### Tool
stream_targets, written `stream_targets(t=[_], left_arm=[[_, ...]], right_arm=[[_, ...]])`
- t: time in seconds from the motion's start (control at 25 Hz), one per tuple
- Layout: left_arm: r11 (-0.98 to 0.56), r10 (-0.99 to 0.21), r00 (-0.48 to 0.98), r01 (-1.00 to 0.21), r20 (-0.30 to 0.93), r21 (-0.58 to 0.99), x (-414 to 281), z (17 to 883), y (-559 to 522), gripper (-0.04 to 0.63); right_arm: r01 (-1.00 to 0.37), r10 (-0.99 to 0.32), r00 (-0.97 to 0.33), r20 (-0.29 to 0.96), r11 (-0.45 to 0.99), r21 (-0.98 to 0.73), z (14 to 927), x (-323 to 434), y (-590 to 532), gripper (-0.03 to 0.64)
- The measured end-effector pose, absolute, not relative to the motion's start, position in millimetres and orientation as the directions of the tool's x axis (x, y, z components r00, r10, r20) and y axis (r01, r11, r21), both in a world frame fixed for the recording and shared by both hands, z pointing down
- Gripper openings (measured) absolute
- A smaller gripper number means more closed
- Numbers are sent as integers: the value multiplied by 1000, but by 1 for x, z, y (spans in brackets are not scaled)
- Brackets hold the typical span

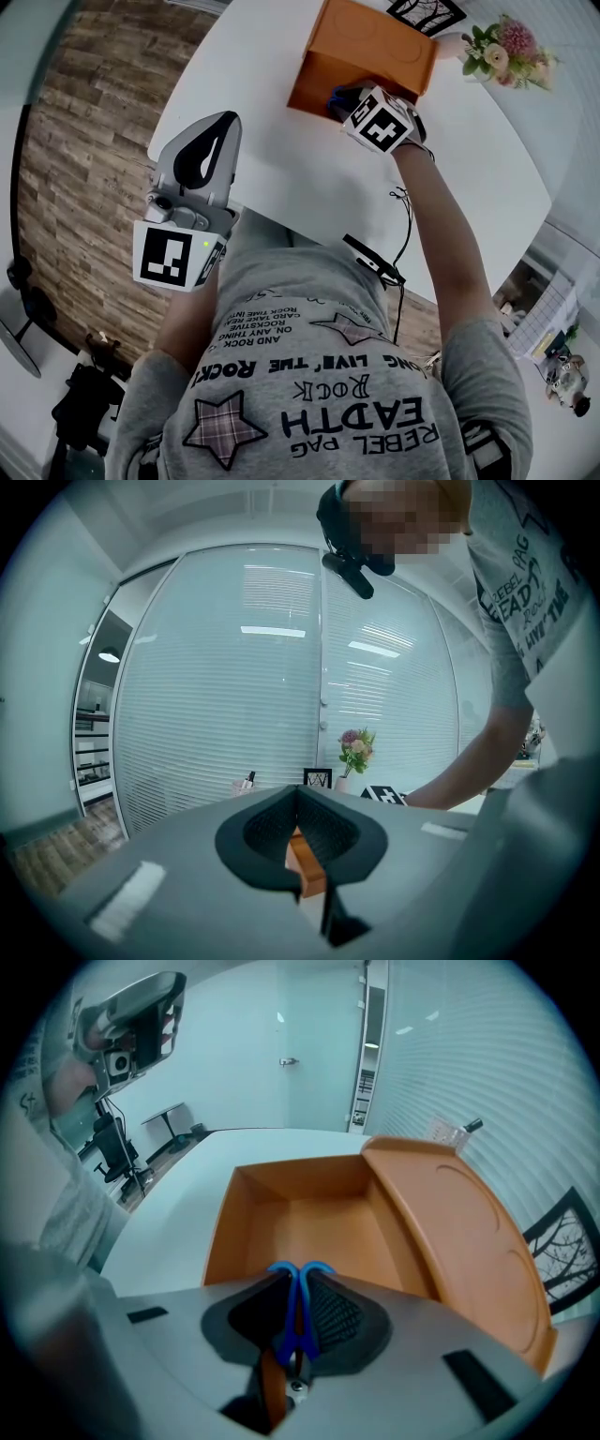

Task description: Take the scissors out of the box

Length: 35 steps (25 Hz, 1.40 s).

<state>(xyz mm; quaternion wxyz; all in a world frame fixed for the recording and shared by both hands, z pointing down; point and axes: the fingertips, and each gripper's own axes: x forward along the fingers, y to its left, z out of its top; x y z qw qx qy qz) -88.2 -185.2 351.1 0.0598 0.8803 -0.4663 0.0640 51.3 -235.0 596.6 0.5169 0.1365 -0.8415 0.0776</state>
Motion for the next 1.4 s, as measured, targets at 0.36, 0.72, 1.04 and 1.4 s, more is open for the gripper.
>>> stream_targets(t=[0.36, 0.72, 1.04, 1.4], left_arm=[[-565, -809, 562, -824, 171, 33, -88, 348, -184, 9], [-581, -802, 577, -814, 157, 24, -85, 337, -181, 9], [-592, -797, 588, -806, 139, 16, -81, 327, -178, 9], [-594, -799, 589, -805, 118, -5, -83, 312, -175, 9]], right_arm=[[-367, -227, -484, 845, 929, 40, 579, 52, -237, 78], [-490, -359, -593, 721, 871, 30, 525, 54, -241, 78], [-590, -490, -660, 570, 807, 11, 479, 61, -248, 78], [-675, -592, -685, 425, 735, -63, 436, 70, -253, 78]])
